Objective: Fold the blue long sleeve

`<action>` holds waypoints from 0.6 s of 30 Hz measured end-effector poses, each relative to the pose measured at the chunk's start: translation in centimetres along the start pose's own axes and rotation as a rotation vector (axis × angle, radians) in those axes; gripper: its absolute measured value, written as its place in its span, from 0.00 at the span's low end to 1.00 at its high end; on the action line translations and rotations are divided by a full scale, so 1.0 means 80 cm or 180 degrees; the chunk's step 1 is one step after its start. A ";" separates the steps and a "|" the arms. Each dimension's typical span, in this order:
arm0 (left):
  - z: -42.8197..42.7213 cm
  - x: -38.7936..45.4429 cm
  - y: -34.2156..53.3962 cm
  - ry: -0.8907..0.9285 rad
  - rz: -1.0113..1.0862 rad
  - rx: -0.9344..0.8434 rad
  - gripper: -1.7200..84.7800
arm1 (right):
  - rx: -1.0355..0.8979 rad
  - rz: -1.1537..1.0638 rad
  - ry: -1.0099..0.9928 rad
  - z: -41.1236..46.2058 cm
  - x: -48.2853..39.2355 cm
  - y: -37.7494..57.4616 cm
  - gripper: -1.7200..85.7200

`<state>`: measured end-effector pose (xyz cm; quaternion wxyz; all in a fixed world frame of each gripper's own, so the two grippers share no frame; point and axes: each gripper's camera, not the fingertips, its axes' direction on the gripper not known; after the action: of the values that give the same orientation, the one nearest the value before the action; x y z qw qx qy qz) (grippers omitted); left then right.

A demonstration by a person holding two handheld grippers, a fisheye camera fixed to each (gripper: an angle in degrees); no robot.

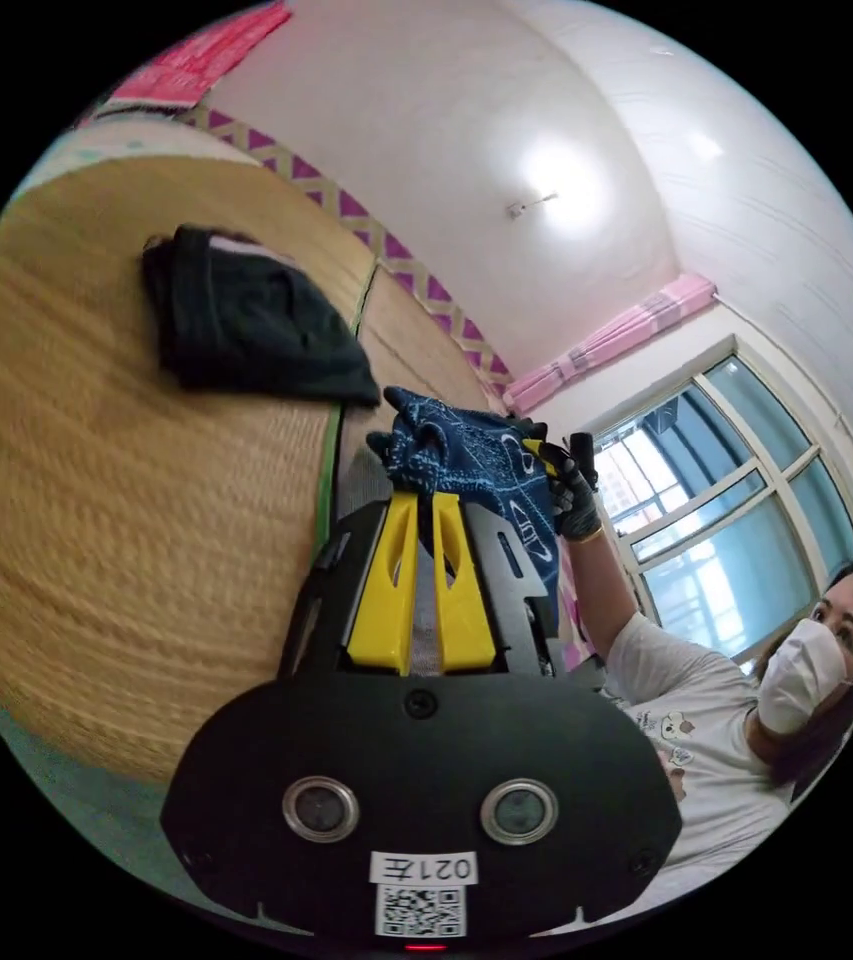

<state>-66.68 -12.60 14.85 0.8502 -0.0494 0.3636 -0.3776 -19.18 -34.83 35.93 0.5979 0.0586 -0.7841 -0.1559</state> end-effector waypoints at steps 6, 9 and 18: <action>-0.011 -0.028 -0.153 -0.0978 -0.0031 0.0339 0.04 | 0.0132 -0.0053 0.0281 0.125 -0.023 -0.118 0.12; 0.010 -0.070 -0.167 -0.1670 -0.0403 0.0256 0.06 | -0.0275 0.0154 0.0649 0.195 0.005 -0.112 0.18; 0.115 0.014 -0.027 -0.2029 0.0551 0.0239 0.03 | -0.0380 -0.0366 0.1378 0.133 0.007 0.101 0.17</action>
<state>-61.48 -16.67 21.70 0.9513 -0.1026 0.0679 -0.2826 -28.72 -25.51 36.49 0.7447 0.0998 -0.6223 -0.2197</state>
